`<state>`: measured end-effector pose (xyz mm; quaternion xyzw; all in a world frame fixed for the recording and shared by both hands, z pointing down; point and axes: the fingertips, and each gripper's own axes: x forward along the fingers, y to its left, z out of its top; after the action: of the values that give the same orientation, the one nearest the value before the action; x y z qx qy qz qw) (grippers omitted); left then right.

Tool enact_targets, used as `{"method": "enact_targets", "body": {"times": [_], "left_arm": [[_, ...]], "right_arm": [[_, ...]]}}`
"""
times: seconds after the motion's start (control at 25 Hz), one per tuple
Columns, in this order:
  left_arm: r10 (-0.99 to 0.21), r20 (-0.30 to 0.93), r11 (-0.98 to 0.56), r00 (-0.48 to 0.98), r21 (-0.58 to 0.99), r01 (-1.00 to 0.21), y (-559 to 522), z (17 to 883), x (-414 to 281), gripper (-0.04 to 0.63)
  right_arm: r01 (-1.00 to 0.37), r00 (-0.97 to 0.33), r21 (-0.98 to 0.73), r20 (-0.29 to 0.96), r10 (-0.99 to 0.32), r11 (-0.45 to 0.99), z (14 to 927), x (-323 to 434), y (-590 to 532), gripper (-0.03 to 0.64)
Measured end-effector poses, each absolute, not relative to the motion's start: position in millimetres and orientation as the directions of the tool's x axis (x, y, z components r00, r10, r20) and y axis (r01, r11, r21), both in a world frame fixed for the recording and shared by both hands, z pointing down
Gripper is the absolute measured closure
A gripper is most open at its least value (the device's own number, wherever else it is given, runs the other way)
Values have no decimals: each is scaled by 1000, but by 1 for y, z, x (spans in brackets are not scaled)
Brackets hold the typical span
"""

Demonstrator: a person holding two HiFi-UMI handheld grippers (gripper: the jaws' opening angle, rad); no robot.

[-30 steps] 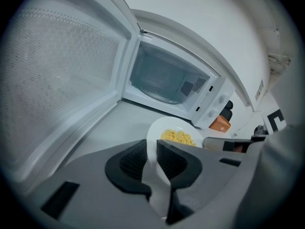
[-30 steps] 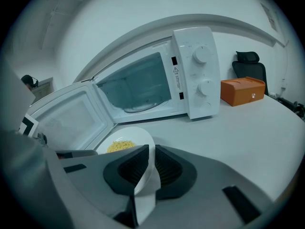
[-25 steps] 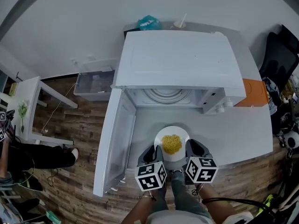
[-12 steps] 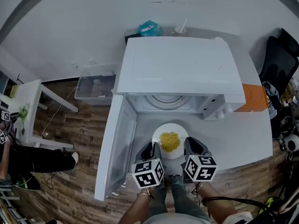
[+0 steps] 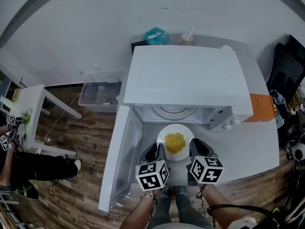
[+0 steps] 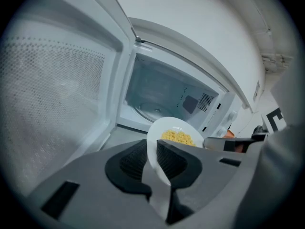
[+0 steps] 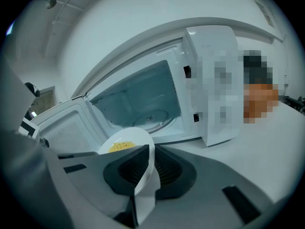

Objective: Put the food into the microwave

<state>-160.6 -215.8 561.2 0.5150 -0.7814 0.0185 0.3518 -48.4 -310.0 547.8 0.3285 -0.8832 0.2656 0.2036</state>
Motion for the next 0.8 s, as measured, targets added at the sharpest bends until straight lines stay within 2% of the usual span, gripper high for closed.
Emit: {"method": "enact_targets", "body": {"times": [0.8], "left_arm": [[-797, 544, 486, -263, 320, -813, -260, 553, -192, 531]], "right_arm": [[-673, -719, -332, 503, -479, 661, 540, -79, -353, 568]]}}
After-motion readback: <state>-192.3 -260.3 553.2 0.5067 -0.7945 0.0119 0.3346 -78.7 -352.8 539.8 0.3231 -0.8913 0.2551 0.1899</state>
